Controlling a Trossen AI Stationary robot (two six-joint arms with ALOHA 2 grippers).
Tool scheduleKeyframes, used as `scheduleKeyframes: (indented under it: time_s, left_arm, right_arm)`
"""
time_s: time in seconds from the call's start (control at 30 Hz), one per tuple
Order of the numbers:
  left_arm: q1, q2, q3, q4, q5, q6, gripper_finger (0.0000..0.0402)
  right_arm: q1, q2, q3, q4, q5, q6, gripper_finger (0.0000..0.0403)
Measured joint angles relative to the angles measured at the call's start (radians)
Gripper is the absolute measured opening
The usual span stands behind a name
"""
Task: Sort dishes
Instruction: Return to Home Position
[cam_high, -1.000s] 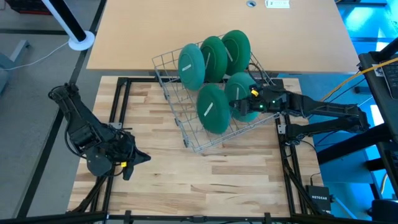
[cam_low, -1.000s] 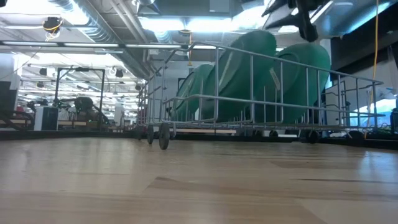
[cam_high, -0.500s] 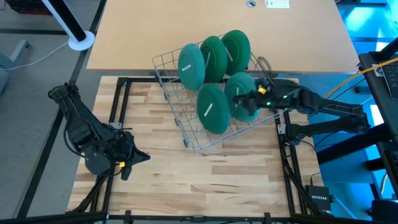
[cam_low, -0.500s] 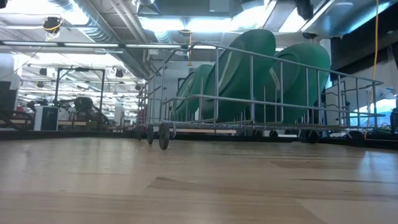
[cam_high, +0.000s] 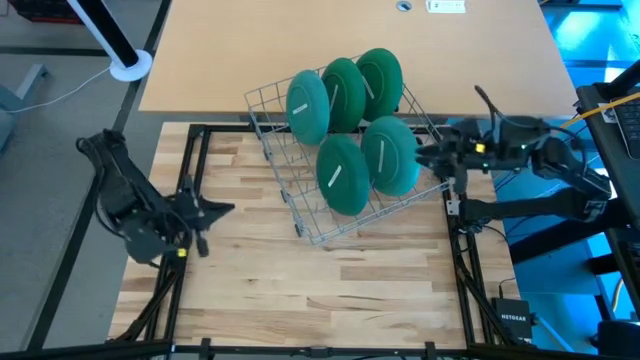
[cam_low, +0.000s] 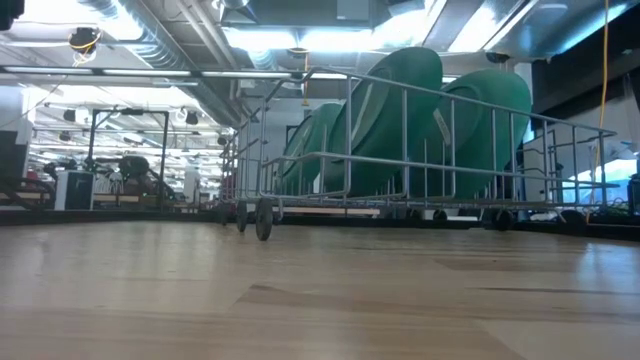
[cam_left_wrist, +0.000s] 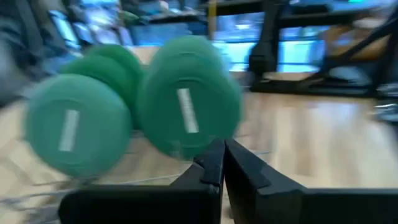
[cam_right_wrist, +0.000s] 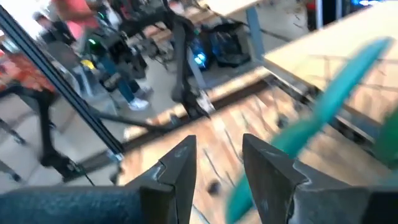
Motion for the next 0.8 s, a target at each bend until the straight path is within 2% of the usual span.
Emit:
scheduleKeyframes:
  time_s: [0.07,0.17,0.3,0.37,0.47,0.67,0.8]
  left_arm:
    - [0.008,0.000,-0.057,-0.010,-0.071,-0.006,0.0004]
    - [0.051,0.000,-0.166,-0.010,-0.138,-0.115,0.0004]
    - [0.130,0.000,-0.324,0.026,-0.106,-0.355,0.0004]
    - [0.165,0.001,-0.398,0.111,-0.049,-0.391,0.0004]
    - [0.215,0.001,-0.495,0.324,0.054,-0.307,0.0004]
    - [0.311,0.001,-0.683,0.807,0.314,-0.024,0.0004]
    - [0.373,0.001,-0.788,1.043,0.416,0.065,0.0004]
  right_arm:
    - [0.000,-0.052,-0.048,-0.046,0.026,-0.011,0.0134]
    - [0.000,-0.136,-0.166,-0.012,0.078,-0.012,0.0134]
    - [0.000,-0.241,-0.370,0.147,0.076,-0.012,0.0134]
    - [0.000,-0.284,-0.471,0.241,0.037,-0.012,0.0134]
    - [0.000,-0.327,-0.594,0.347,-0.027,-0.012,0.0134]
    - [0.000,-0.364,-0.786,0.512,-0.055,-0.011,0.0134]
    - [0.000,-0.373,-0.865,0.613,-0.084,-0.024,0.0134]
